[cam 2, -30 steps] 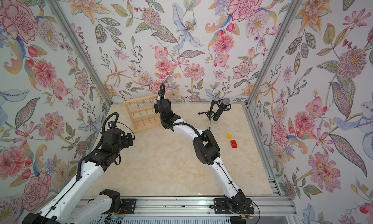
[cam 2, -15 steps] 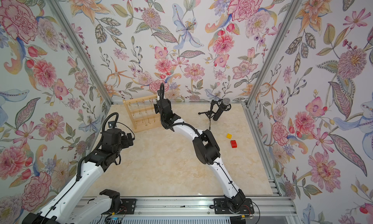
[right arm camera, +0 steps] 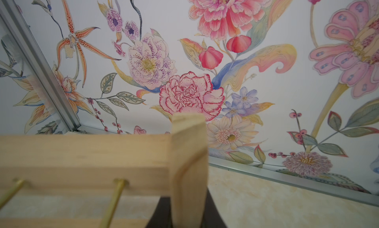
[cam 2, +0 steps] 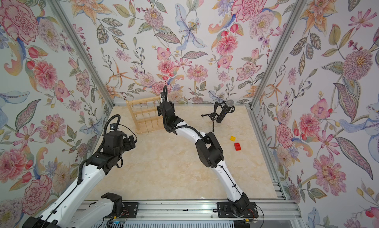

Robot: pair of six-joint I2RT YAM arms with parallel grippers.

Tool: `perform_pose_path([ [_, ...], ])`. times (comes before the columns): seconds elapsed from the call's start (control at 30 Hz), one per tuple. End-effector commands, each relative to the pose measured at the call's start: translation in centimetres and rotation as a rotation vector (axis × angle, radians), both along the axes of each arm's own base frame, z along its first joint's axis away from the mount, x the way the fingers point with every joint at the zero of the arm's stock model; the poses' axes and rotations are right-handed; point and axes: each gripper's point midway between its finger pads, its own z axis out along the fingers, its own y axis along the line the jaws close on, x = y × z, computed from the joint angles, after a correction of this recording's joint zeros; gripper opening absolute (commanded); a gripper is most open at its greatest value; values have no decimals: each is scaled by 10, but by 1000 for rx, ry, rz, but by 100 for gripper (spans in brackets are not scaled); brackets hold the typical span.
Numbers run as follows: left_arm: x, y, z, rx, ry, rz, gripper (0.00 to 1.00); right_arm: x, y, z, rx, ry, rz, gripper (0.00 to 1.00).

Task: Take the necklace off the jewelry display stand
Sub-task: Move the stand to the center of the board.

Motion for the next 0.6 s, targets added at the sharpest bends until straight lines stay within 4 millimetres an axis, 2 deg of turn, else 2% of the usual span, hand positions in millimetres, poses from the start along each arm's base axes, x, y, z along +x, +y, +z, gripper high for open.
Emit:
perform_pose_path([
  [0.0, 1, 3, 1, 7, -9, 5, 99, -1, -16, 16, -7, -27, -67, 4],
  [0.37, 0, 3, 0, 8, -7, 7, 99, -3, -41, 19, -25, -31, -136, 0],
  [0.57, 0, 3, 0, 8, -8, 6, 99, -7, -65, 23, -28, -34, -190, 0],
])
